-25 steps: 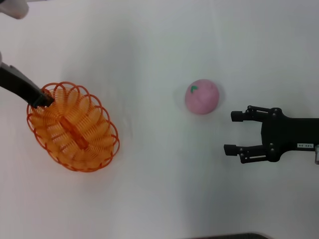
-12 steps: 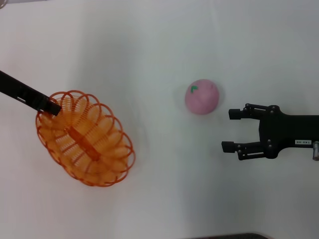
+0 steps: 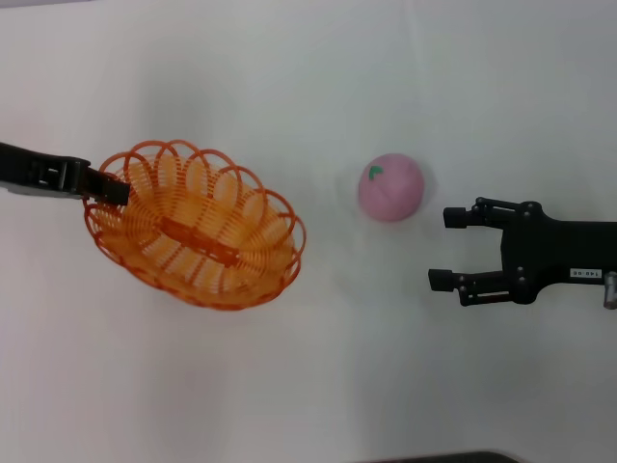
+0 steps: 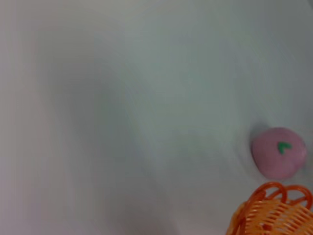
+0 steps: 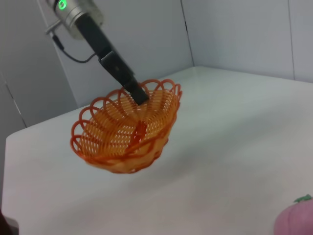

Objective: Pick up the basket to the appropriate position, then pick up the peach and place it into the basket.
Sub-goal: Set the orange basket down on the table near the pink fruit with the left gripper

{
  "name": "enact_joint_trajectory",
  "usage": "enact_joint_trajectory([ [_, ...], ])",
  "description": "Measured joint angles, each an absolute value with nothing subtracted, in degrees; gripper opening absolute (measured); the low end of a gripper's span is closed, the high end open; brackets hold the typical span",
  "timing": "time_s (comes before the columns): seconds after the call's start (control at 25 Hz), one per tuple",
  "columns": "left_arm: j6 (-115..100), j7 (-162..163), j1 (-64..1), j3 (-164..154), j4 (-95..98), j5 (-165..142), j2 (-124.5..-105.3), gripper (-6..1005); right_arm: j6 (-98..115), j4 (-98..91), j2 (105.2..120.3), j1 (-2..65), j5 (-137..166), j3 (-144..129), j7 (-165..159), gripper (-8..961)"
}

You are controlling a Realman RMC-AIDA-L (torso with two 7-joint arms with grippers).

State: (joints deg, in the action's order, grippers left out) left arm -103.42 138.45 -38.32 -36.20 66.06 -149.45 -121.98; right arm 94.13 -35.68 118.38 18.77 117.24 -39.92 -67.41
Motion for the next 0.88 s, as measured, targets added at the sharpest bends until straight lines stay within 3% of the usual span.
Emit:
enact_joint_trajectory([
  [0.36, -102.83, 140.23, -28.67, -35.22, 67.73, -138.56, -124.38, 81, 92.93, -35.68, 119.16, 18.49, 117.29, -38.4, -67.41, 947],
  [0.88, -89.47, 138.37, -16.04, -44.77, 63.02, -122.14, -124.63, 91, 91.05, -35.02, 119.52, 18.89, 117.13, -36.1, -67.05, 947],
])
